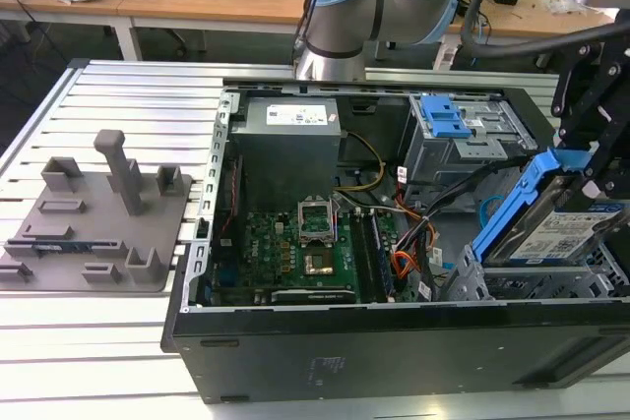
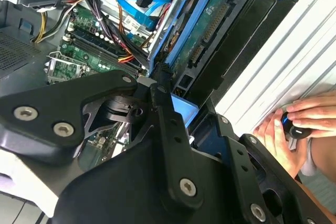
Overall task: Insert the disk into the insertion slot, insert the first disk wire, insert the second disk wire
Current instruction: 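Insert the disk into the insertion slot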
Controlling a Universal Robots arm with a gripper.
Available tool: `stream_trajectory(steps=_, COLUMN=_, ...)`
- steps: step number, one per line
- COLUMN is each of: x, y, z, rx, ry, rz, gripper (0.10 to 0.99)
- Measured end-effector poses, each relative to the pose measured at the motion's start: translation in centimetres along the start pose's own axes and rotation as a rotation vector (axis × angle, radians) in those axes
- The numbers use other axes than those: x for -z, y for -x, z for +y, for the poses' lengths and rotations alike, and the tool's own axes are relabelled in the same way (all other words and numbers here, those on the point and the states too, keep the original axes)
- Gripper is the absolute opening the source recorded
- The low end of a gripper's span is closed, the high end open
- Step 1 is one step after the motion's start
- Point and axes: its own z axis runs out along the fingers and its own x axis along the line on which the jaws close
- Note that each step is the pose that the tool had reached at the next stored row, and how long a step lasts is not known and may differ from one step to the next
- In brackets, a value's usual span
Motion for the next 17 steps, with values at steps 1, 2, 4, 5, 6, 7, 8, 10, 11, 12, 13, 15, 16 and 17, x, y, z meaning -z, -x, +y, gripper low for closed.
stream_trajectory(steps=1, x=-0.38, y=-0.01, z=0.00, rx=0.000, ry=0.000, rz=0.0001, gripper=0.365)
stream_trajectory(steps=2, x=-0.89, y=-0.03, z=0.00, rx=0.000, ry=0.000, rz=0.0001, gripper=0.365)
stream_trajectory(steps=4, x=-1.36, y=-0.05, z=0.00, rx=0.000, ry=0.000, rz=0.0000, gripper=0.365)
stream_trajectory(steps=5, x=-1.54, y=-0.06, z=0.00, rx=0.000, ry=0.000, rz=0.0000, gripper=0.365)
stream_trajectory(steps=6, x=-1.73, y=-0.06, z=-0.01, rx=0.000, ry=0.000, rz=0.0000, gripper=0.365)
stream_trajectory(steps=7, x=-2.06, y=-0.08, z=0.00, rx=0.000, ry=0.000, rz=0.0001, gripper=0.365)
stream_trajectory(steps=8, x=-2.24, y=-0.08, z=-0.01, rx=0.000, ry=0.000, rz=0.0001, gripper=0.365)
stream_trajectory(steps=10, x=-2.35, y=-0.08, z=-0.01, rx=0.000, ry=0.000, rz=0.0005, gripper=0.435)
stream_trajectory(steps=11, x=-2.36, y=-0.09, z=-0.01, rx=0.000, ry=0.000, rz=0.0004, gripper=0.498)
stream_trajectory(steps=12, x=-2.38, y=-0.09, z=-0.01, rx=0.000, ry=0.000, rz=0.0001, gripper=0.557)
stream_trajectory(steps=13, x=-2.38, y=-0.09, z=-0.01, rx=0.000, ry=0.000, rz=0.0002, gripper=0.557)
stream_trajectory(steps=15, x=-2.38, y=-0.09, z=-0.01, rx=0.000, ry=0.000, rz=0.0002, gripper=0.624)
stream_trajectory(steps=16, x=-2.39, y=-0.09, z=-0.01, rx=0.000, ry=0.000, rz=0.0001, gripper=0.624)
stream_trajectory(steps=17, x=-2.39, y=-0.09, z=-0.01, rx=0.000, ry=0.000, rz=0.0001, gripper=0.624)
